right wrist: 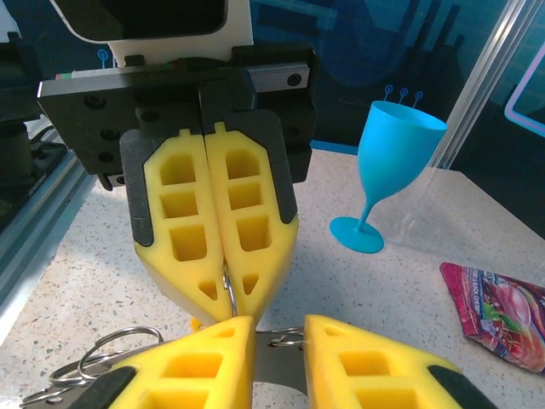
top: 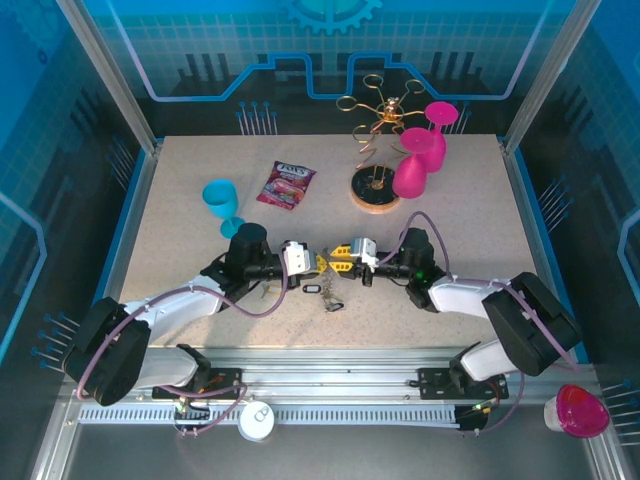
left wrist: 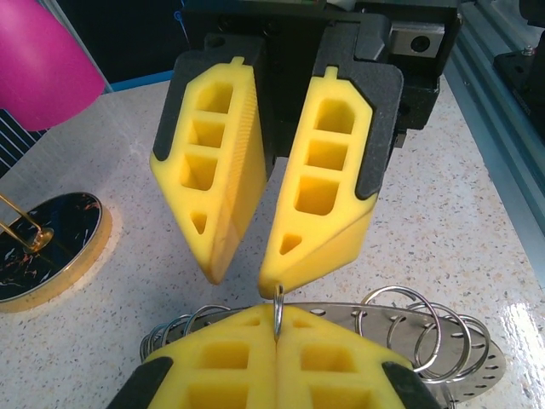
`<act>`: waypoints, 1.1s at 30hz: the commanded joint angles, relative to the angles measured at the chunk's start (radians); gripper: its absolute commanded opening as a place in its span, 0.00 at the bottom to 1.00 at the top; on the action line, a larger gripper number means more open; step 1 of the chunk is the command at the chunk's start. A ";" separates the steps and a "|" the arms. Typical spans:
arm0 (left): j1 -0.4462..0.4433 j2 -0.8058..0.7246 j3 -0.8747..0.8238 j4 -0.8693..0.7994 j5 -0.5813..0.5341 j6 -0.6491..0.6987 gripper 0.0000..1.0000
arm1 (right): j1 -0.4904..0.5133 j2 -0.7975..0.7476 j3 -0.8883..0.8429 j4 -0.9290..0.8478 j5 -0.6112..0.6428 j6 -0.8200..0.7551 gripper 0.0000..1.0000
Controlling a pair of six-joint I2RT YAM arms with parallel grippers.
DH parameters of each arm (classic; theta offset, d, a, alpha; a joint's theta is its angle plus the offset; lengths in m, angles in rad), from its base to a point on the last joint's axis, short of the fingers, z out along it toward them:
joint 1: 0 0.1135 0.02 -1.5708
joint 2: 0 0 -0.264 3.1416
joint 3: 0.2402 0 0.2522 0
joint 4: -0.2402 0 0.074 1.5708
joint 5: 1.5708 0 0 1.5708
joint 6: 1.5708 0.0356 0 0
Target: Put the keys on the keyring
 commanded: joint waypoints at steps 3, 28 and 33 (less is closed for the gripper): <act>-0.001 -0.006 -0.004 0.062 0.032 -0.016 0.00 | 0.000 -0.006 0.014 -0.005 -0.075 -0.033 0.22; -0.003 0.000 0.006 0.041 0.020 0.008 0.00 | 0.015 -0.058 0.082 -0.243 -0.076 -0.139 0.17; -0.003 0.000 0.004 0.040 0.030 0.010 0.00 | 0.019 -0.041 0.103 -0.263 -0.088 -0.143 0.15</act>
